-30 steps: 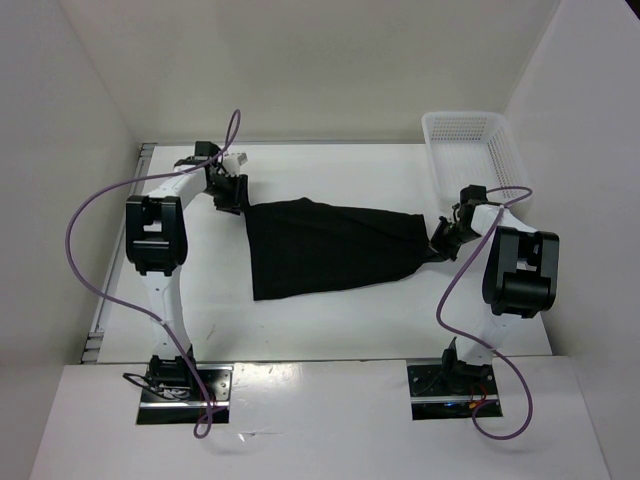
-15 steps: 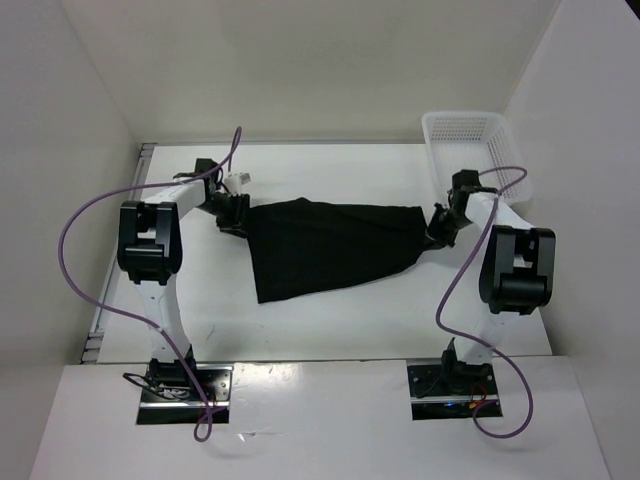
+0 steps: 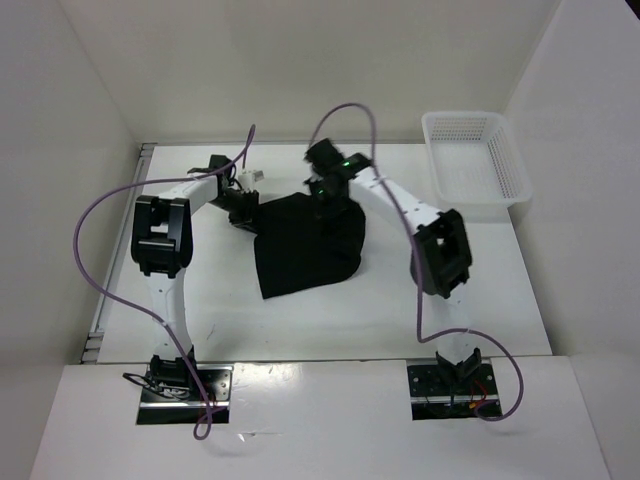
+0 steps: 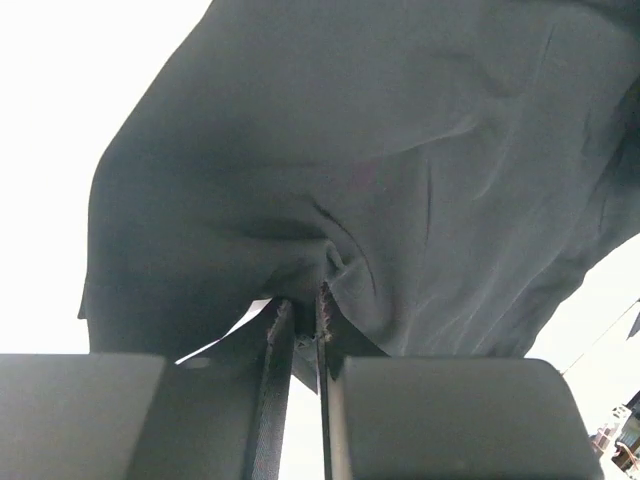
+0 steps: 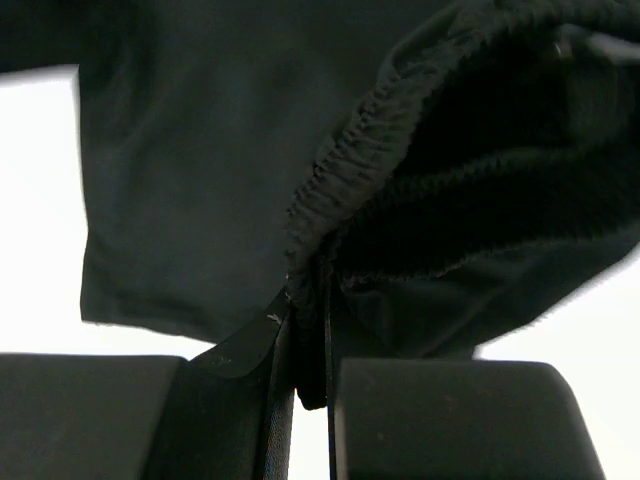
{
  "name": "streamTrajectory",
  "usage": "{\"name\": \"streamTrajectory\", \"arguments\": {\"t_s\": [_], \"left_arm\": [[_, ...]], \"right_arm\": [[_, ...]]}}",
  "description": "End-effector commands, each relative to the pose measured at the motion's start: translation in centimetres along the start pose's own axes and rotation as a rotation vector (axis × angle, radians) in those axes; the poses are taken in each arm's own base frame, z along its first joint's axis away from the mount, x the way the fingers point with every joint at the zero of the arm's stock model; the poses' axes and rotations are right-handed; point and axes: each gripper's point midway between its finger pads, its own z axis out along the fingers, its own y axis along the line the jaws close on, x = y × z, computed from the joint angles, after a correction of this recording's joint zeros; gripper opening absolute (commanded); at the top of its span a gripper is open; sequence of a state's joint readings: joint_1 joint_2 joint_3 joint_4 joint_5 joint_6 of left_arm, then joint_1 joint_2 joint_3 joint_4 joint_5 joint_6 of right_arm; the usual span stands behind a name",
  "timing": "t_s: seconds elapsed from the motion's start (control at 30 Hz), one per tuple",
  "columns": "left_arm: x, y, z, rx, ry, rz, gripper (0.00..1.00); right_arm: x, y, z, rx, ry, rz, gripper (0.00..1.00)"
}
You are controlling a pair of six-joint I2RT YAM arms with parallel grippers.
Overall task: Fold and stack the shorts
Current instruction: Fold the shorts
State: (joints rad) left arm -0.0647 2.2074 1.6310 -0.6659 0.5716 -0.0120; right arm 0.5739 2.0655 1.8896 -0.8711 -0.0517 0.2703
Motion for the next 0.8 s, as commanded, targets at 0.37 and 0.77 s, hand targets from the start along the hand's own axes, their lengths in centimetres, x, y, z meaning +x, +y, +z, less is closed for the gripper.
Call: {"name": "streamTrajectory", "arguments": {"t_s": [0.37,0.77], "left_arm": [[0.7,2.0,1.1,-0.027,0.03,-0.023,0.2],[-3.8,6.2,-5.1,-0.19,-0.13,-0.036,0.52]], "right_arm": [[6.3,15.7,5.0,-0.139,0.156,-0.4,0.0],[1.8,21.3,-1.4,-0.387,-0.016,-0.404,0.44]]}}
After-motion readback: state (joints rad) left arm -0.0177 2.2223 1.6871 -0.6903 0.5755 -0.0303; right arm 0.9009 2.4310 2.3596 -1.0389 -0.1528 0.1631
